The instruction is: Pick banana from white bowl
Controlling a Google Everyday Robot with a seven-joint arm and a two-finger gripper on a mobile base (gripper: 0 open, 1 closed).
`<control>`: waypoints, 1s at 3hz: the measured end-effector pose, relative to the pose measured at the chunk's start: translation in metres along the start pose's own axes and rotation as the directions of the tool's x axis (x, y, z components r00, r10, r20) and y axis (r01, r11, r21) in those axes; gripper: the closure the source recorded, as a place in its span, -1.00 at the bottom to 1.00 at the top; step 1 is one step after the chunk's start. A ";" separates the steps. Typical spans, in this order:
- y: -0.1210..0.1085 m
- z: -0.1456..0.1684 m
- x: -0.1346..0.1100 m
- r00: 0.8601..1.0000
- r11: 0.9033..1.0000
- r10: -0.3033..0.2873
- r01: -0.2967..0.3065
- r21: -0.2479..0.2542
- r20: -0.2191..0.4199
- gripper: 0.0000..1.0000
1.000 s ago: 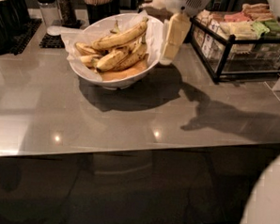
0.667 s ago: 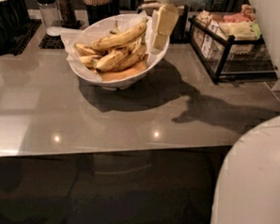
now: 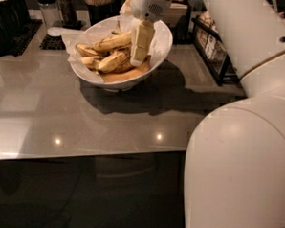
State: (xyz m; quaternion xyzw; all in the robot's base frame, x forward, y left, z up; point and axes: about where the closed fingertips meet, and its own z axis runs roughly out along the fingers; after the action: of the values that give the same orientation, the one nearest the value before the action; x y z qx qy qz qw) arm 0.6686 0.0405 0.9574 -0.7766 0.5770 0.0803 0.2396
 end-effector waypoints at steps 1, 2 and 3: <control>0.005 0.033 -0.003 1.000 0.998 0.010 -0.009 -0.063 0.015 -1.00; 0.001 0.035 -0.004 1.000 0.999 0.009 -0.008 -0.051 0.019 -0.64; 0.001 0.035 -0.004 1.000 0.999 0.009 -0.008 -0.051 0.019 -0.16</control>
Offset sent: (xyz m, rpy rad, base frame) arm -0.0005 0.0144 -0.0245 -0.0038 0.0524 0.0181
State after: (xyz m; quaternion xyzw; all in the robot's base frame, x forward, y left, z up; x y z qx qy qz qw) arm 0.6713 0.0602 0.9283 -0.7791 0.5759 0.1035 0.2250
